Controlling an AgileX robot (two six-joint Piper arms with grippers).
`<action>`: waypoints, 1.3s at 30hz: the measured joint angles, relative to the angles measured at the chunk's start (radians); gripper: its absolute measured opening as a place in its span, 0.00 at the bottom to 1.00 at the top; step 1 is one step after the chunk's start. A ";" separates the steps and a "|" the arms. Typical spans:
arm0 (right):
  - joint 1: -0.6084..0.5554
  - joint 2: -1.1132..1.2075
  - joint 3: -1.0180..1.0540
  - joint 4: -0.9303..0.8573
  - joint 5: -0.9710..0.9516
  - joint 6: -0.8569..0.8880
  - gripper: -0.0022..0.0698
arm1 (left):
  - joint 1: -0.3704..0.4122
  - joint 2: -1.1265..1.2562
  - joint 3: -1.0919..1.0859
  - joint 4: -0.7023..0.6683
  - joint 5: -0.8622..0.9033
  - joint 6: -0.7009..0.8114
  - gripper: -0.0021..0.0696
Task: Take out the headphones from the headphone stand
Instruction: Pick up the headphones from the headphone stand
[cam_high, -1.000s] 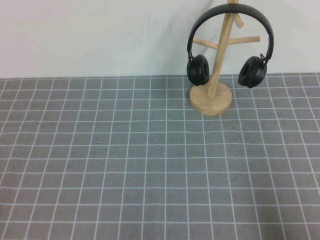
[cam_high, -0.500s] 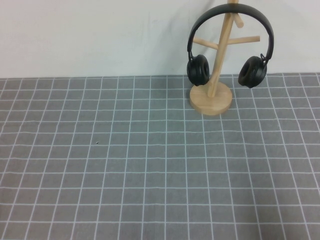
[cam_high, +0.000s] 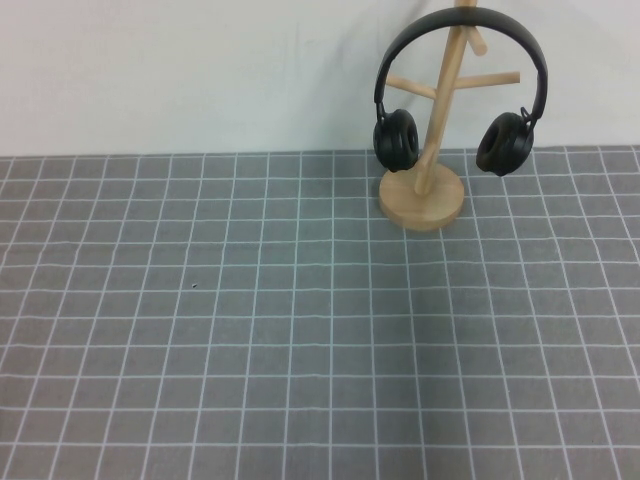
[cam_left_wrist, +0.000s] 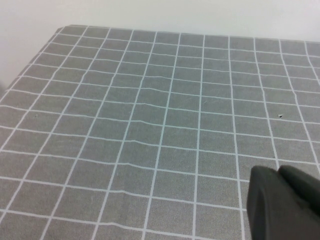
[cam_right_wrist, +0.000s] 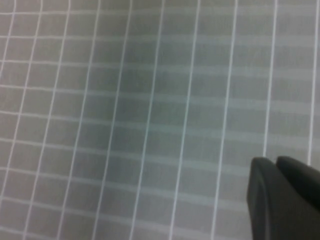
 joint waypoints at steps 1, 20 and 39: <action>0.015 0.049 -0.051 -0.015 0.000 -0.008 0.02 | 0.000 0.000 0.000 0.000 0.000 0.000 0.02; 0.335 0.492 -0.667 -0.659 -0.084 -0.003 0.44 | 0.000 0.000 0.000 0.000 0.000 0.000 0.02; 0.337 0.743 -0.669 -1.097 -0.493 0.060 0.74 | 0.000 0.000 0.000 0.000 0.000 0.000 0.02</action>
